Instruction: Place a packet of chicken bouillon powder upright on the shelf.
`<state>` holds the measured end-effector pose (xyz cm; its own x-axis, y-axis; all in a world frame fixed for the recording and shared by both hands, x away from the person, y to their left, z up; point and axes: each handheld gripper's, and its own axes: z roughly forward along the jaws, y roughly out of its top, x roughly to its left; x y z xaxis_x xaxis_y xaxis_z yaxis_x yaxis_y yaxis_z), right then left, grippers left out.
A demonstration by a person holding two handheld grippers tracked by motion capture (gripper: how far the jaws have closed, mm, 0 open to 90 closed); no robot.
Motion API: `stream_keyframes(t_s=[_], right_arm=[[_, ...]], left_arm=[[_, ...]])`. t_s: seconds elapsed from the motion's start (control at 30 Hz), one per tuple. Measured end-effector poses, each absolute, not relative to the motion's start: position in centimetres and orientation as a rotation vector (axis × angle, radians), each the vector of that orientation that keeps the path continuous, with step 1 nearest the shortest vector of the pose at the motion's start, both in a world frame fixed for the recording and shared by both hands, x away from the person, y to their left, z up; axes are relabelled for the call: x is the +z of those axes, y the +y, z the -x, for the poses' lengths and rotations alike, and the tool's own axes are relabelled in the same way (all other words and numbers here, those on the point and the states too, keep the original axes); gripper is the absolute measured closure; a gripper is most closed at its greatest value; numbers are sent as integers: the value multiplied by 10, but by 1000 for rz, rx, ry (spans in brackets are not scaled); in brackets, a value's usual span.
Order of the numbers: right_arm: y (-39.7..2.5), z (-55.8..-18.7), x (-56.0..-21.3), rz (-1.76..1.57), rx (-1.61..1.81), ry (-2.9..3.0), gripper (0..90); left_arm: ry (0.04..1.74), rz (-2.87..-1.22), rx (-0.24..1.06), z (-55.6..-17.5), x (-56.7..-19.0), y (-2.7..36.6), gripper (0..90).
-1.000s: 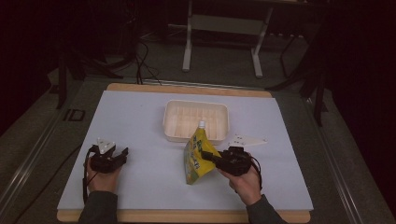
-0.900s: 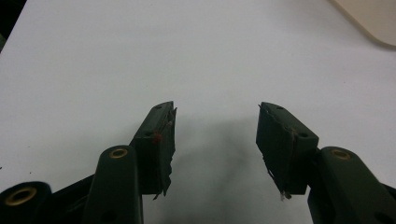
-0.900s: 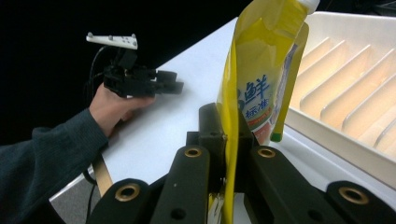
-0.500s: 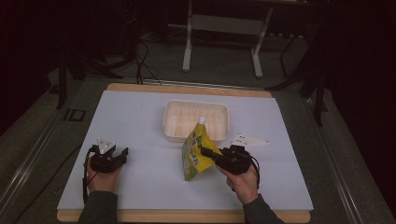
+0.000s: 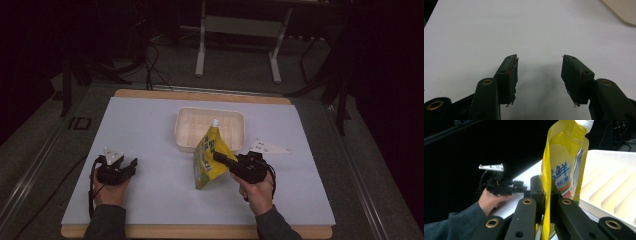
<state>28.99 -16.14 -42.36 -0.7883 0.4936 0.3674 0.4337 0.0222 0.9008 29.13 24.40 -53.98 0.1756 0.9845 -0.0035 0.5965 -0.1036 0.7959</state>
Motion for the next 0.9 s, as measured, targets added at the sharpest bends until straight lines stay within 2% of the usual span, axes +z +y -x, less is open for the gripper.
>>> stream_keyframes(t_s=[0.9], right_arm=[[-157,-302,-415,-1011,2019,2070,893]], left_arm=[[1497,-1786,738,-291,-540,244,465]])
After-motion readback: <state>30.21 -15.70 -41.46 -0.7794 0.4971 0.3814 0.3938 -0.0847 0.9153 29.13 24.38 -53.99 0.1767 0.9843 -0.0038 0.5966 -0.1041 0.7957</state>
